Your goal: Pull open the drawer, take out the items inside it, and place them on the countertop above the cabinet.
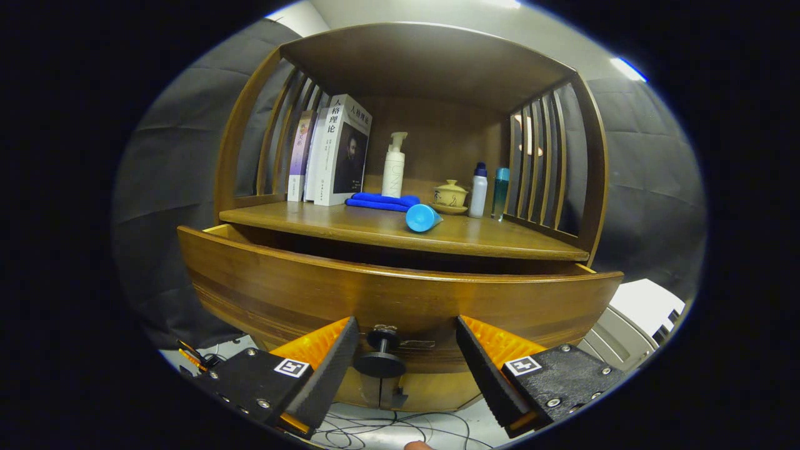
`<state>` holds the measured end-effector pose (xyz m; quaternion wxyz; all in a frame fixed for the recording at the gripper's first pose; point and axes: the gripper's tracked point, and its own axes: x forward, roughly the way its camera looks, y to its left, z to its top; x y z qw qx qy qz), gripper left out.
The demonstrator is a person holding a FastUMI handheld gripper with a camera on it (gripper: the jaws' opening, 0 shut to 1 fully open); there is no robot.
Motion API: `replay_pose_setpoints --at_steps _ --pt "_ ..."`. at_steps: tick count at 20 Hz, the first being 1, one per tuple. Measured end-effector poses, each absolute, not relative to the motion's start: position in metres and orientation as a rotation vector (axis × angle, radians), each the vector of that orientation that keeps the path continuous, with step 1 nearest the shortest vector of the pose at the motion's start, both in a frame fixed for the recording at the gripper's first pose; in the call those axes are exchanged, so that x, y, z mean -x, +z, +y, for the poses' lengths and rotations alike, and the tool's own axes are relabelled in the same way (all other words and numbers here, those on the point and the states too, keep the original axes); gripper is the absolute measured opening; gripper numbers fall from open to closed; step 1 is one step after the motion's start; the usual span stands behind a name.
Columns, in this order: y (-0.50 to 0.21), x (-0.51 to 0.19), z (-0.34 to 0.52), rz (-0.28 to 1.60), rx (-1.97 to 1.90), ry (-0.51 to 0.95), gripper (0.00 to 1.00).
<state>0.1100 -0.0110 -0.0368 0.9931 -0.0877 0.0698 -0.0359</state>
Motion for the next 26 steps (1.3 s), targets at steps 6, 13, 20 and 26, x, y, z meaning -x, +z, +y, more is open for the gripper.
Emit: replay_pose_setpoints --at_steps 6,13,20,26 --pt "-0.034 -0.131 -0.012 0.113 0.205 -0.079 0.98" --pt "-0.034 -0.158 -0.014 0.099 0.198 -0.083 0.98" --pt "-0.034 -0.167 -0.011 0.070 0.199 -0.098 0.97" --pt "-0.030 -0.140 -0.011 0.104 0.138 -0.059 0.96"
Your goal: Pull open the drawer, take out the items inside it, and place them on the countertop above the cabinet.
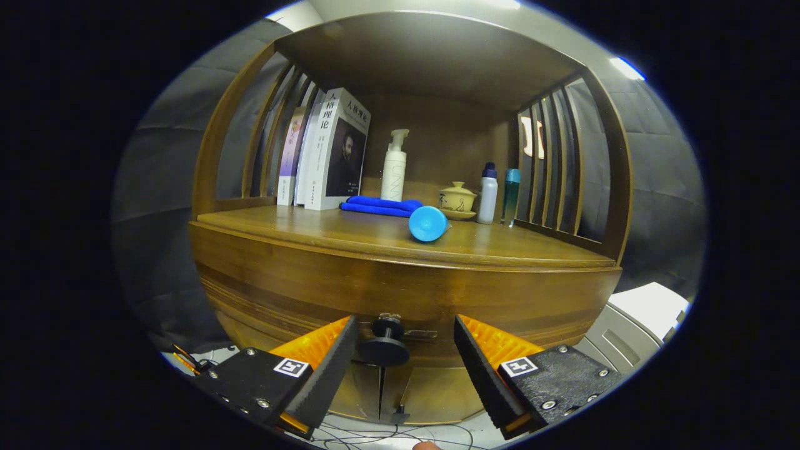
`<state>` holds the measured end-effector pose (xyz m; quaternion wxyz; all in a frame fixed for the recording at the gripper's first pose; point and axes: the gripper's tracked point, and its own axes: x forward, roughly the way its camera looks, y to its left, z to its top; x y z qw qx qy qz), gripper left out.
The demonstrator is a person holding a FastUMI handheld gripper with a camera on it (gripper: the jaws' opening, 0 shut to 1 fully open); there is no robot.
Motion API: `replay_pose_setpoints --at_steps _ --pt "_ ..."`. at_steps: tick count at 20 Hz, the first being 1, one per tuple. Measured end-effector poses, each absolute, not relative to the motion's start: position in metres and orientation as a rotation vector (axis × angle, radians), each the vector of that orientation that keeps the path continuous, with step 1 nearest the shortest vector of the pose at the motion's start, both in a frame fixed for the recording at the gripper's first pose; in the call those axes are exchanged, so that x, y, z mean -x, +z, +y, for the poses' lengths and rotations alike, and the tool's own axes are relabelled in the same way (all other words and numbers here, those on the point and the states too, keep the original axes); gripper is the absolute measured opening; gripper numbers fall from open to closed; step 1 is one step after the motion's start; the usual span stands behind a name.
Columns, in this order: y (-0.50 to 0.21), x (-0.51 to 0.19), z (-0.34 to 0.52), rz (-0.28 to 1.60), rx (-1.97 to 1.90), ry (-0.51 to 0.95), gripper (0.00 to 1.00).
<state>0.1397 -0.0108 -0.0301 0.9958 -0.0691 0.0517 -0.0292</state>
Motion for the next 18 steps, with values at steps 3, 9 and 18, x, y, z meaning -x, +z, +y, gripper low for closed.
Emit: replay_pose_setpoints --at_steps 3,9,18 --pt "-0.023 -0.109 -0.011 0.096 0.123 -0.033 0.96" --pt "0.001 -0.057 -0.014 0.056 0.056 0.023 0.95" --pt "0.023 -0.002 -0.028 -0.014 0.029 0.023 0.95"
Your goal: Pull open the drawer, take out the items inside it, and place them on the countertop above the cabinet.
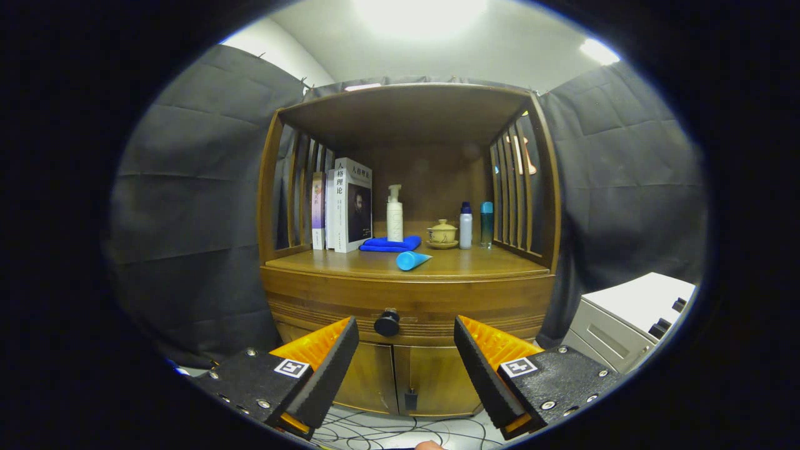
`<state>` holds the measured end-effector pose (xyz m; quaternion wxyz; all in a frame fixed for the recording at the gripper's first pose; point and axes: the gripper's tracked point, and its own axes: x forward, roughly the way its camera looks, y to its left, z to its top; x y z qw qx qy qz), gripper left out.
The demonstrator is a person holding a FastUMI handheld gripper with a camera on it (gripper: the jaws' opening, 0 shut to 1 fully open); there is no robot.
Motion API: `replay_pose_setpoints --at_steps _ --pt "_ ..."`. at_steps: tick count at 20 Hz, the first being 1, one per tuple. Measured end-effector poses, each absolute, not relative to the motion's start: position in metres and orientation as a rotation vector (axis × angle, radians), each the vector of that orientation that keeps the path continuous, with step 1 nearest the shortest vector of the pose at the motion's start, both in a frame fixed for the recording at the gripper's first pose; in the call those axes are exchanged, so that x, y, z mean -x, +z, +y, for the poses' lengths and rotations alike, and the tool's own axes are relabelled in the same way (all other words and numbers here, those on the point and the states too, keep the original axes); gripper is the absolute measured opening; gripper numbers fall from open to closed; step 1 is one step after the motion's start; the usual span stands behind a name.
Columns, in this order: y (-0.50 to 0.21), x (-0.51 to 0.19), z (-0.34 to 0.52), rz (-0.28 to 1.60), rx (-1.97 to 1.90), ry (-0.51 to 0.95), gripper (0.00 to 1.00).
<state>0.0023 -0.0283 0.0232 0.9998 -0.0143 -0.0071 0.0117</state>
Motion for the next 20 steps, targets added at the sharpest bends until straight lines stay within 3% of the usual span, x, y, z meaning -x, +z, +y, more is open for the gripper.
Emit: replay_pose_setpoints --at_steps 20 --pt "-0.013 0.019 -0.015 0.062 0.091 0.075 0.96"
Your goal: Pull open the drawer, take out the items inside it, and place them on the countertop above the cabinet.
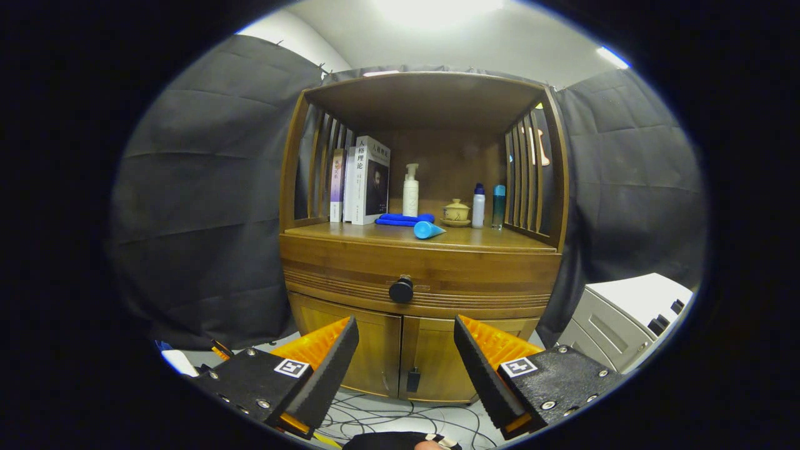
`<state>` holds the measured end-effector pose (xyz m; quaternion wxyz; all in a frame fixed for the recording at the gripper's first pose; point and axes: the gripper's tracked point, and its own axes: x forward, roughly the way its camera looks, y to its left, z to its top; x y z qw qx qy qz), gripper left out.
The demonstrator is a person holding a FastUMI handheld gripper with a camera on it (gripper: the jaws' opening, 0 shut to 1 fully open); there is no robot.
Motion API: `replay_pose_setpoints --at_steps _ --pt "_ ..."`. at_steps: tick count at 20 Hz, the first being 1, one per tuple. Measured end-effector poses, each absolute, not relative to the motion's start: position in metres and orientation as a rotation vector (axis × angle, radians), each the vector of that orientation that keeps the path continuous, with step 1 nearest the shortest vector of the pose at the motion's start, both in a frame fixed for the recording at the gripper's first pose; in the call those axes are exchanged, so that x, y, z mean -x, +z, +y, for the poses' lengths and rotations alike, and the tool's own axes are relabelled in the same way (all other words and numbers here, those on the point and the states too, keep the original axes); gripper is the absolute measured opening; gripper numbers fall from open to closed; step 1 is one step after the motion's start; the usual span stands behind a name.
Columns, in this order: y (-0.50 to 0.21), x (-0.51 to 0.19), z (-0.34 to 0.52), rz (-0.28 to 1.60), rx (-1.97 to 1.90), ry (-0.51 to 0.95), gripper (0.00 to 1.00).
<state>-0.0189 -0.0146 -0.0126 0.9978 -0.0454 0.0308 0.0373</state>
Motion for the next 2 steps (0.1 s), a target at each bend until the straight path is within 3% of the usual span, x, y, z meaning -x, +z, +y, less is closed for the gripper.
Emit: replay_pose_setpoints --at_steps 2 --pt "-0.0090 0.0171 -0.0169 0.055 0.088 0.069 0.95"
